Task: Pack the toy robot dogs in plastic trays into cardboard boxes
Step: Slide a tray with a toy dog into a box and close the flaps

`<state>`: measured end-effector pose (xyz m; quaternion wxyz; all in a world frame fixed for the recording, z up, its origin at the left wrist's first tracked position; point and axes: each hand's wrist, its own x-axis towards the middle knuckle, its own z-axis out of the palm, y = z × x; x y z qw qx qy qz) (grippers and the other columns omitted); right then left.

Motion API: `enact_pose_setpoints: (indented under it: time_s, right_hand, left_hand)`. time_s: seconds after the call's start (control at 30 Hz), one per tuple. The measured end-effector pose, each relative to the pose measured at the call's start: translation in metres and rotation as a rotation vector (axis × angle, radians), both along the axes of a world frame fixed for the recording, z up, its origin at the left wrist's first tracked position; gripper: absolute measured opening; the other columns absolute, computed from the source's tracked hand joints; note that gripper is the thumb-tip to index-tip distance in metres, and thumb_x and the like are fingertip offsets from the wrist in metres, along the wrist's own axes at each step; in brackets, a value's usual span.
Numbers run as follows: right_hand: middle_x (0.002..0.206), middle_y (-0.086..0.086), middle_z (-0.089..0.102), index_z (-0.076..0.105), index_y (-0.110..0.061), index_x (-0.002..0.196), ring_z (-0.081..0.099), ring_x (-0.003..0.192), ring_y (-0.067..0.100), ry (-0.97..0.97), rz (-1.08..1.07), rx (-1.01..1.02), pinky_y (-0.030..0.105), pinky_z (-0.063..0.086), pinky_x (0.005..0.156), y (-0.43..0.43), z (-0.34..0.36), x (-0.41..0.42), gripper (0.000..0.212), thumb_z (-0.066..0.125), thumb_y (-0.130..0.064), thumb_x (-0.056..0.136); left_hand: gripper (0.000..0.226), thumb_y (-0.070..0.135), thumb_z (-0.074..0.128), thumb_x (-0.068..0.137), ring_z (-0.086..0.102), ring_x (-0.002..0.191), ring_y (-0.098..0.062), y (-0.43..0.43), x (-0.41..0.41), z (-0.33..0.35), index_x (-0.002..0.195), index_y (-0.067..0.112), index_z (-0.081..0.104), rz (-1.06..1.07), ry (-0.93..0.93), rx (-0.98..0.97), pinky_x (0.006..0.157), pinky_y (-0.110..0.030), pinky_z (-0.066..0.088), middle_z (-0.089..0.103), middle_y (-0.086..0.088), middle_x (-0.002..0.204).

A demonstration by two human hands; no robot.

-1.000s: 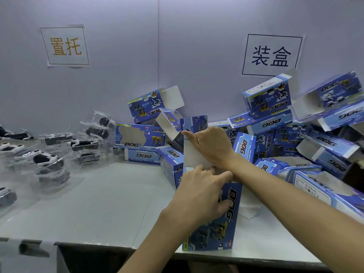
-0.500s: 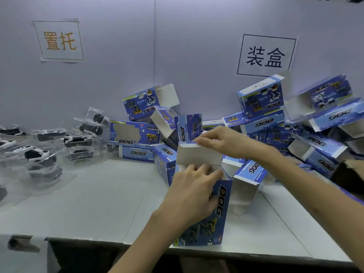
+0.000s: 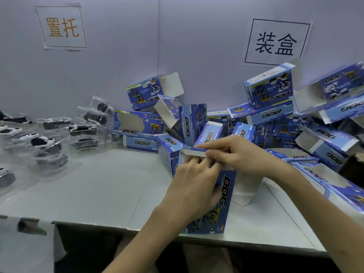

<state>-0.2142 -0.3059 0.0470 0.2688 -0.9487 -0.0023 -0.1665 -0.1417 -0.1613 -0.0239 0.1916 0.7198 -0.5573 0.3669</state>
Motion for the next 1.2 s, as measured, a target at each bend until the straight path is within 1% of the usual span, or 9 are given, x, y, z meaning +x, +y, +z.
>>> enact_pose_setpoints:
  time_s: [0.17, 0.3, 0.4, 0.53, 0.83, 0.93, 1.03, 1.13, 1.2]
  right_hand:
    - [0.103, -0.018, 0.075, 0.073, -0.040, 0.113, 0.068, 0.101, -0.002, -0.054, 0.044, 0.046, 0.024, 0.053, 0.092, -0.003, 0.004, 0.001, 0.024, 0.064, -0.024, 0.097]
    - [0.105, -0.018, 0.075, 0.072, -0.044, 0.104, 0.068, 0.102, -0.003, -0.094, 0.047, 0.052, 0.022, 0.055, 0.092, -0.003, -0.007, 0.000, 0.026, 0.070, -0.021, 0.092]
    - [0.104, -0.011, 0.075, 0.067, -0.037, 0.095, 0.068, 0.103, -0.003, -0.124, 0.046, 0.057, 0.023, 0.055, 0.093, -0.002, -0.012, -0.002, 0.016, 0.073, -0.024, 0.089]
    - [0.111, -0.014, 0.073, 0.068, -0.033, 0.088, 0.066, 0.109, -0.001, -0.116, 0.064, 0.064, 0.024, 0.053, 0.096, -0.001, -0.017, -0.007, 0.011, 0.072, -0.022, 0.090]
    - [0.111, -0.014, 0.074, 0.073, -0.018, 0.092, 0.068, 0.108, 0.003, -0.079, 0.108, 0.135, 0.021, 0.054, 0.092, -0.009, -0.014, -0.006, 0.007, 0.067, -0.015, 0.093]
    - [0.116, -0.015, 0.072, 0.072, -0.021, 0.109, 0.065, 0.113, 0.003, -0.042, 0.130, 0.203, 0.017, 0.050, 0.096, -0.015, -0.016, -0.009, 0.017, 0.069, -0.014, 0.093]
    - [0.128, -0.012, 0.067, 0.060, -0.027, 0.127, 0.061, 0.122, 0.007, 0.013, 0.187, 0.260, 0.016, 0.049, 0.095, -0.025, -0.013, -0.013, 0.051, 0.070, -0.007, 0.081]
    - [0.134, 0.004, 0.063, 0.046, -0.020, 0.138, 0.062, 0.123, 0.022, -0.043, 0.239, 0.577, 0.029, 0.054, 0.094, -0.033, -0.015, -0.012, 0.074, 0.060, 0.008, 0.071]
    - [0.129, 0.013, 0.065, 0.046, -0.014, 0.138, 0.064, 0.118, 0.025, -0.168, 0.232, 0.758, 0.033, 0.055, 0.092, -0.038, -0.021, -0.010, 0.073, 0.062, 0.011, 0.071]
  left_hand:
    - [0.023, 0.018, 0.063, 0.085, 0.058, 0.094, -0.018, 0.008, -0.002, -0.010, 0.109, 0.018, 0.064, -0.214, 0.159, -0.222, 0.082, -0.030, 0.049, 0.064, 0.003, 0.104]
    - [0.011, 0.013, 0.063, 0.084, 0.062, 0.107, -0.014, 0.018, -0.005, -0.043, 0.093, 0.019, 0.065, -0.277, 0.119, -0.428, 0.099, -0.034, 0.039, 0.066, 0.006, 0.096]
    - [0.012, 0.016, 0.067, 0.081, 0.058, 0.117, -0.015, 0.019, -0.005, -0.050, 0.091, 0.020, 0.062, -0.291, 0.117, -0.414, 0.093, -0.034, 0.041, 0.066, 0.005, 0.099]
    - [0.005, 0.009, 0.063, 0.082, 0.060, 0.110, -0.018, 0.017, -0.001, -0.049, 0.086, 0.011, 0.066, -0.351, 0.200, -0.469, 0.084, -0.034, 0.048, 0.065, -0.001, 0.097]
    - [0.004, 0.007, 0.060, 0.082, 0.057, 0.121, -0.016, 0.021, 0.004, -0.053, 0.083, 0.010, 0.064, -0.492, 0.302, -0.521, 0.086, -0.035, 0.053, 0.060, 0.002, 0.104]
    - [0.007, 0.005, 0.060, 0.080, 0.058, 0.104, -0.017, 0.023, 0.012, -0.047, 0.080, 0.007, 0.067, -0.408, 0.269, -0.650, 0.078, -0.030, 0.050, 0.059, -0.001, 0.102]
    - [0.011, 0.011, 0.059, 0.086, 0.058, 0.098, -0.013, 0.025, 0.025, -0.036, 0.089, 0.007, 0.069, -0.303, 0.339, -0.690, 0.082, -0.021, 0.050, 0.062, 0.000, 0.101]
    - [0.022, 0.014, 0.064, 0.088, 0.059, 0.106, -0.007, 0.026, 0.031, -0.034, 0.110, 0.011, 0.066, -0.284, 0.458, -0.572, 0.085, -0.013, 0.051, 0.063, 0.006, 0.114]
    - [0.030, 0.019, 0.065, 0.087, 0.057, 0.107, -0.005, 0.026, 0.031, -0.034, 0.117, 0.014, 0.064, -0.252, 0.454, -0.503, 0.083, -0.017, 0.052, 0.063, 0.010, 0.116]
